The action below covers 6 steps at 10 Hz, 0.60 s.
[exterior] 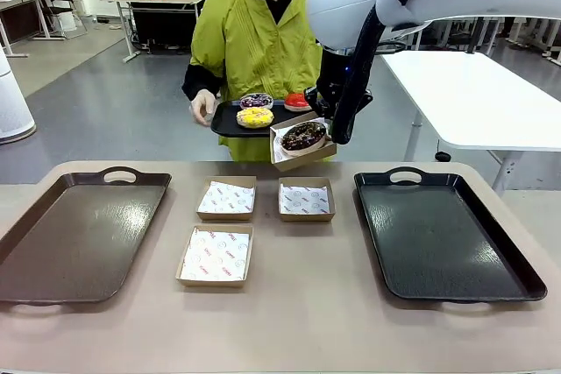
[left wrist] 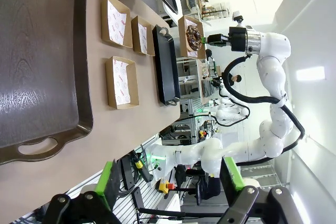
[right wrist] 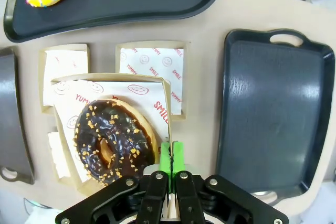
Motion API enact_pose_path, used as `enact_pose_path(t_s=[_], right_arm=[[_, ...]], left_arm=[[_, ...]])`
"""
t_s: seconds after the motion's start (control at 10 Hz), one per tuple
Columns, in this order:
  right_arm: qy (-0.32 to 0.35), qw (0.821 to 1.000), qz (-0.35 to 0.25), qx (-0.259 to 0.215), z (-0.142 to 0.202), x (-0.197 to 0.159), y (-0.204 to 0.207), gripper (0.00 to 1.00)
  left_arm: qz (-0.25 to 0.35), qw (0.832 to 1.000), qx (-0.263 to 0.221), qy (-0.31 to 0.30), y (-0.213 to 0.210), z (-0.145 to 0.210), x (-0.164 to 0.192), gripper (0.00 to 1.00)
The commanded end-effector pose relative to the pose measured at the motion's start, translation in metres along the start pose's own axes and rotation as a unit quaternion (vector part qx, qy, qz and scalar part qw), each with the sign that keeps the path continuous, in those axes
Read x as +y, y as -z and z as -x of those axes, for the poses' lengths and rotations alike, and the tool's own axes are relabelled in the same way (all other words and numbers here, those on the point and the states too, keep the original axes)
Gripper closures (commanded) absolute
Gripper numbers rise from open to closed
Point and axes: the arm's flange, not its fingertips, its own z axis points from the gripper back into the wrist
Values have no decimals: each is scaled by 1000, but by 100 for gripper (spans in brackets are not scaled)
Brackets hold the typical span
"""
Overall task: Individually package the donuts and arrange them on the tray.
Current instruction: Place the picked Paper togo box on the Handle tray while simultaneously picking up another Paper togo box from the table with the other hand.
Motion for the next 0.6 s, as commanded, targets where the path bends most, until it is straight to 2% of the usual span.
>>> enact_pose_path(t_s=[0.0, 0.1, 0.3, 0.5], right_arm=[[0, 1000, 0, 0, 0, 0, 0, 99], [-18, 1000, -6, 9, 2, -7, -2, 99], [-49, 999, -1, 12, 19, -42, -15, 99], [-44, 999, -1, 9, 45, -87, -26, 99]], left_arm=[[0, 1000, 0, 0, 0, 0, 0, 0], [-21, 1000, 1, -1, 7, -5, -9, 0], [-104, 994, 33, 15, 30, -24, -47, 0], [-179, 980, 78, 30, 60, -35, -91, 0]])
